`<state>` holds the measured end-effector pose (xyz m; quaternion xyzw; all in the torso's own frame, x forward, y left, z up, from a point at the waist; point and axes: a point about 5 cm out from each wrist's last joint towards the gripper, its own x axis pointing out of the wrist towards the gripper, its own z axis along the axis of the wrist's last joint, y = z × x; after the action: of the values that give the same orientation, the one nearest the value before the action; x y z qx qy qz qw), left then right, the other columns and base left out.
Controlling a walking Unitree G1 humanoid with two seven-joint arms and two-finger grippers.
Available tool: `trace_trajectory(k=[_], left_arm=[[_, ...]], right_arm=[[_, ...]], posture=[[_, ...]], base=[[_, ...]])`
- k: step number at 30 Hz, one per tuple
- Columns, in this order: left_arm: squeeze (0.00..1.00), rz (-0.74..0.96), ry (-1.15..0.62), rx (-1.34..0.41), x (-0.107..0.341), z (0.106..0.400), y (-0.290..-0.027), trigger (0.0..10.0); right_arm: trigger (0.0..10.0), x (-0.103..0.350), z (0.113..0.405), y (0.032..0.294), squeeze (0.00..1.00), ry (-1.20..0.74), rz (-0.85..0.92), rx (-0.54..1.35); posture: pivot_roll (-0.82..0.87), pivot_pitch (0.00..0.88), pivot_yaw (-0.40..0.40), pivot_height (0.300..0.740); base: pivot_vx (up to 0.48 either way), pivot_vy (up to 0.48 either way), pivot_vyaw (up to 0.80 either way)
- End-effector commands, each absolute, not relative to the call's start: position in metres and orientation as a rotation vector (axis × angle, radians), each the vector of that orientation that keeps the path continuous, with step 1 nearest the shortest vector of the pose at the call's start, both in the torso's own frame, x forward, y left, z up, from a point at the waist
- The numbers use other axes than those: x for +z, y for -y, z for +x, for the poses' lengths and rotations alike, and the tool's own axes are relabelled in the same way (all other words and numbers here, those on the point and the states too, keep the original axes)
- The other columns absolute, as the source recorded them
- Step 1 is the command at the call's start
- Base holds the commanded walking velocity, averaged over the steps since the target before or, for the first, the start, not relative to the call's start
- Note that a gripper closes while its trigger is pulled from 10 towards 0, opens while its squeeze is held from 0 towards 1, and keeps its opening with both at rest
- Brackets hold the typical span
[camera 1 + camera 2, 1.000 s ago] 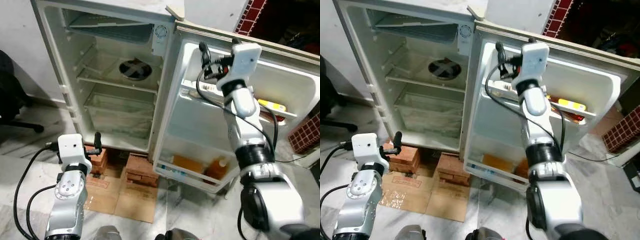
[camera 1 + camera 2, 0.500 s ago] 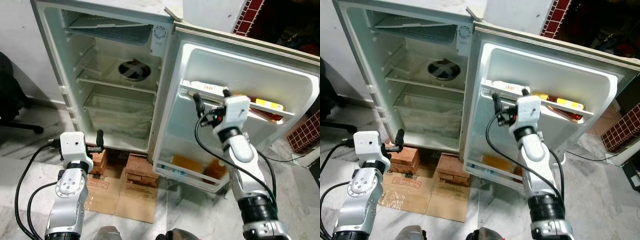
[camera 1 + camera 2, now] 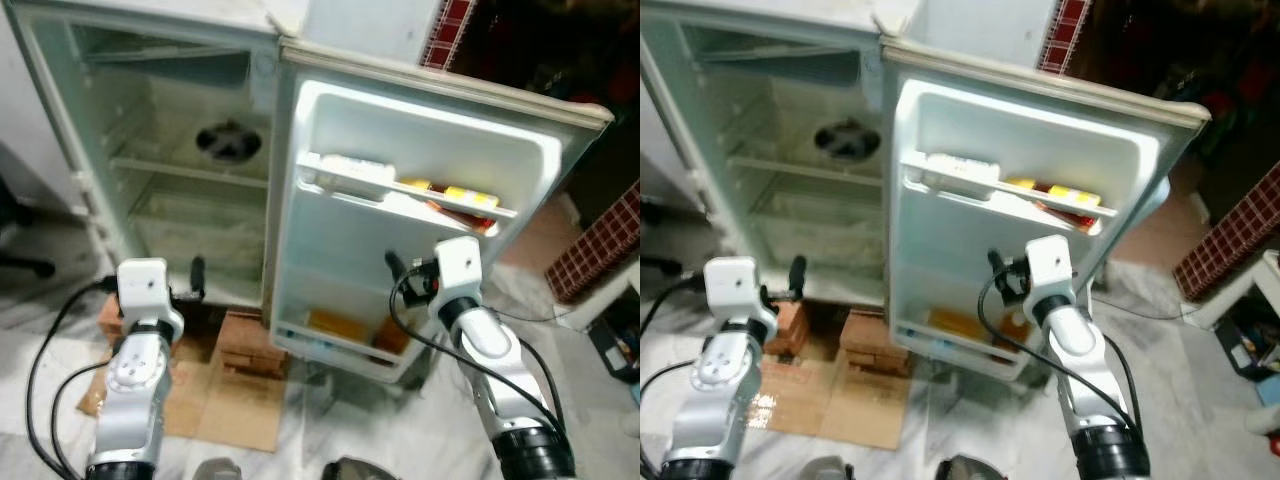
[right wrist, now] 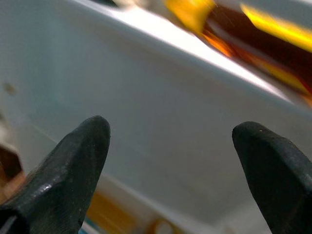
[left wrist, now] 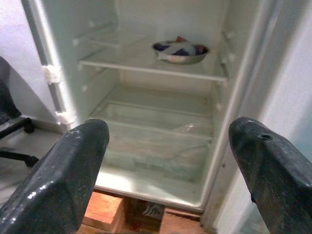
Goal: Restocking fridge
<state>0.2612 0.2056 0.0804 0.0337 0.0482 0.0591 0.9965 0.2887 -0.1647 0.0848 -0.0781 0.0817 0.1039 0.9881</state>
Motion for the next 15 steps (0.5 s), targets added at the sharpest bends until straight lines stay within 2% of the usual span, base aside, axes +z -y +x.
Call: trace_trajectory(k=[1,10,15], left_arm=[[0.0,0.053,-0.098,0.084,0.079,0.264,-0.194,10.0],[0.0,0.06,-0.094,0.086,0.08,0.265,-0.194,10.0],[0.0,0.064,-0.096,0.083,0.08,0.264,-0.193,10.0]], right_arm=[[10.0,0.077,0.288,0.177,0.0,-0.232,-0.177,0.172],[10.0,0.065,0.298,0.192,0.0,-0.386,-0.239,0.178],[10.0,0.074,0.316,0.203,0.0,-0.362,-0.26,0.134]], posture=[[0.09,0.0,-0.089,0.716],[0.09,0.0,-0.09,0.716],[0.1,0.0,-0.088,0.716]], base=[[0.0,-0.465,0.0],[0.0,-0.466,0.0],[0.0,-0.469,0.0]])
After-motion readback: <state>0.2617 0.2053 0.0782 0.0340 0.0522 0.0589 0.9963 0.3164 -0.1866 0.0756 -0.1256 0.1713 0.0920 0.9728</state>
